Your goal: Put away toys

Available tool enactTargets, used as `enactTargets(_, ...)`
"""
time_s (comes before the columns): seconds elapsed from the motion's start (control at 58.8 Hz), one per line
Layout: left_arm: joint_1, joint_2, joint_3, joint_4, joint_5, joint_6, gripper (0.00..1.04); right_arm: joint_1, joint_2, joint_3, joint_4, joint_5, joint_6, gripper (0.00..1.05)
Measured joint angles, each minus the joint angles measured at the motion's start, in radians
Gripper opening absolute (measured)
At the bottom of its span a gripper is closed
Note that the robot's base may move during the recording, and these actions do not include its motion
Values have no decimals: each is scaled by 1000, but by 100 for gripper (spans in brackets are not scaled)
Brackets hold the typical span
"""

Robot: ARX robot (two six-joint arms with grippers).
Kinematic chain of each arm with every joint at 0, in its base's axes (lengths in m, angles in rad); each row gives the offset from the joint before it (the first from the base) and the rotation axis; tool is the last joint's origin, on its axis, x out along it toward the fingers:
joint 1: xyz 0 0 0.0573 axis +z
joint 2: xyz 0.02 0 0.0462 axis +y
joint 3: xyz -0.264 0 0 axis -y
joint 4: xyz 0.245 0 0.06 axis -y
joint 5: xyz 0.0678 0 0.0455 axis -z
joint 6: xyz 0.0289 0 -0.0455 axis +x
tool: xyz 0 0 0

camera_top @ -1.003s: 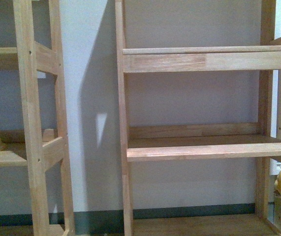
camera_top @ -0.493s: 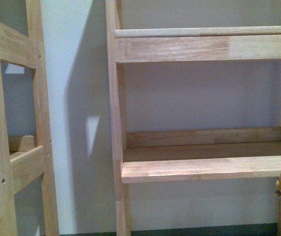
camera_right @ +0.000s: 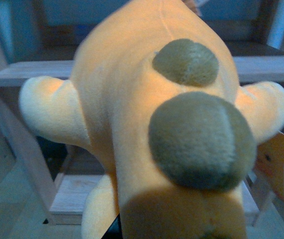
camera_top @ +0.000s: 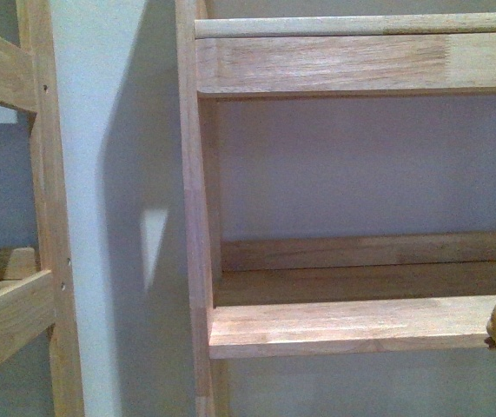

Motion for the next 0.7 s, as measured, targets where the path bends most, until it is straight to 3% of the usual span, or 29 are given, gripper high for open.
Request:
enactTargets(0.068, 0, 0, 0, 0, 0, 0, 98, 25, 26, 3, -6, 104, 64, 7)
enactTargets(0.153, 0, 0, 0, 0, 0, 0, 98, 21, 77, 24, 7, 151, 96, 7)
enactTargets(0.425, 0, 0, 0, 0, 0, 0, 98, 26, 338, 380, 47, 165, 76, 7)
enactTargets(0.697, 0, 0, 0, 0, 0, 0, 98, 116, 535, 769, 62, 229, -27, 7)
